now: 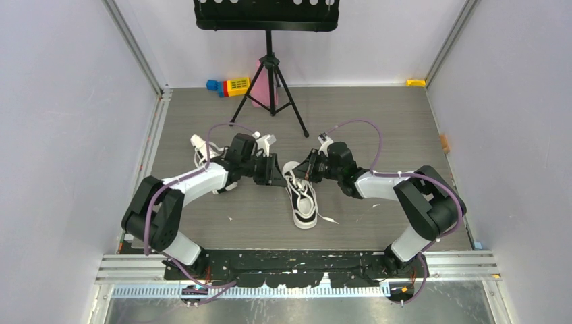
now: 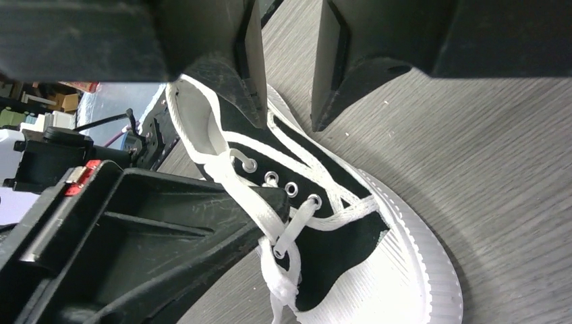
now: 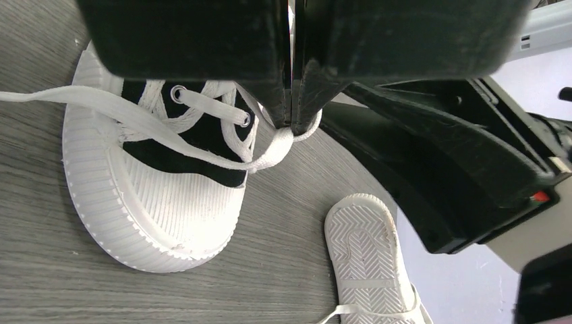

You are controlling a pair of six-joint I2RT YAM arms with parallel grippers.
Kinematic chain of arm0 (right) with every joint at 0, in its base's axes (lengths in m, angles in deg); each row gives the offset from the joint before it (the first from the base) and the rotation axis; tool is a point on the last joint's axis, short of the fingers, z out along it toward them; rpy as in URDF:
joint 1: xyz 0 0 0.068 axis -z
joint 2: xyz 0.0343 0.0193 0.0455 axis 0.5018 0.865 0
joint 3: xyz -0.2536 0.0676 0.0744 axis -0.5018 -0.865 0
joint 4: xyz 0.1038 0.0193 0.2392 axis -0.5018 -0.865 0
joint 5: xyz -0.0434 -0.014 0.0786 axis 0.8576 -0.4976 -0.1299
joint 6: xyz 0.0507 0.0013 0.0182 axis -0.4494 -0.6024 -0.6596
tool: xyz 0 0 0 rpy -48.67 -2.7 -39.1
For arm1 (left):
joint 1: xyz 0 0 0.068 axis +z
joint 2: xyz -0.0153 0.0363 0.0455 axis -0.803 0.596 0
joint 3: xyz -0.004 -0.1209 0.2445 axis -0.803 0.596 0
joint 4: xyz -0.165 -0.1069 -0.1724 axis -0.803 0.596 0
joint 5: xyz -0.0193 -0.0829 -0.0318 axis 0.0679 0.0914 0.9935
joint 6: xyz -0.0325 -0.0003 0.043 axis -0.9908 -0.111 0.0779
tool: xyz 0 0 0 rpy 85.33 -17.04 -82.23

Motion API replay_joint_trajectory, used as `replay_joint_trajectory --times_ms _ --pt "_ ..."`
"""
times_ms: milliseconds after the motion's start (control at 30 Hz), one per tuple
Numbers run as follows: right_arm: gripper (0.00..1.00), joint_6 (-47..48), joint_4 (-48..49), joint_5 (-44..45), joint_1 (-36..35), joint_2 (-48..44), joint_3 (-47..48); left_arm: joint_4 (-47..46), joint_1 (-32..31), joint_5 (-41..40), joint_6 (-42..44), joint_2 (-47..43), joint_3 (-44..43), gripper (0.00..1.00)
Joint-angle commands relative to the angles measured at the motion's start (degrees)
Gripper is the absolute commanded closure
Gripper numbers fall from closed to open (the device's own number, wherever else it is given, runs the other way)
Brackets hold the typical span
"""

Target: Tie the shoes

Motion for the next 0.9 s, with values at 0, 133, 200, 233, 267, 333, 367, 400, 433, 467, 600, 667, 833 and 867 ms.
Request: replay_joint_trajectory --times_ms 0,133,200,233,267,333,367,400,433,467,600,667,833,867 --pt "1.0 -0.5 2.8 -0.5 -0.4 -0.6 0.1 -12.6 0.0 2.0 -5.7 1.0 1.1 0.66" --pt "1.0 -0.7 2.9 -0.5 -0.4 -0.6 0.2 -17.7 -0.3 0.9 -8.3 2.0 2.9 0.63" --pt "1.0 -0.8 2.9 -0.6 -0.4 -0.5 0.2 -19.1 -0.5 0.7 -9.0 2.9 3.3 0.63" --pt "1.0 -0.8 2.9 -0.6 -0.4 -0.5 0.3 -19.5 -0.7 0.7 -9.2 3.4 3.2 0.63" --pt "1.0 -0.9 2.9 -0.7 -0.4 -0.6 0.2 -19.9 -0.9 0.9 -9.3 4.3 3.0 0.63" --pt "1.0 -1.0 3.0 -0.8 -0.4 -0.5 0.2 -20.5 -1.2 0.8 -9.6 5.4 2.6 0.63" --pt "1.0 -1.1 3.0 -0.8 -0.4 -0.5 0.3 -20.7 -1.3 0.7 -9.7 5.9 2.5 0.64" --pt "1.0 -1.1 3.1 -0.8 -0.4 -0.5 0.3 -21.4 -1.4 0.6 -9.9 6.2 2.5 0.64" --pt "1.0 -1.2 3.1 -0.9 -0.4 -0.5 0.3 -22.0 -1.5 0.6 -10.1 6.5 2.6 0.64" --pt "1.0 -1.2 3.1 -0.9 -0.4 -0.5 0.3 -22.4 -1.6 0.6 -10.3 6.9 2.5 0.64" --pt "1.0 -1.7 3.4 -1.1 -0.4 -0.6 0.2 -25.1 -1.8 0.9 -11.6 7.9 2.7 0.63" --pt "1.0 -1.9 3.4 -1.1 -0.4 -0.6 0.1 -27.7 -1.8 1.3 -12.8 8.2 3.3 0.63" --pt "1.0 -1.8 2.6 -0.5 -0.4 -0.9 0.0 -34.3 -1.8 2.3 -15.9 8.2 5.1 0.6" --pt "1.0 -1.7 1.9 -0.1 -0.4 -1.0 0.2 -35.0 -1.8 2.6 -16.3 8.3 5.4 0.58"
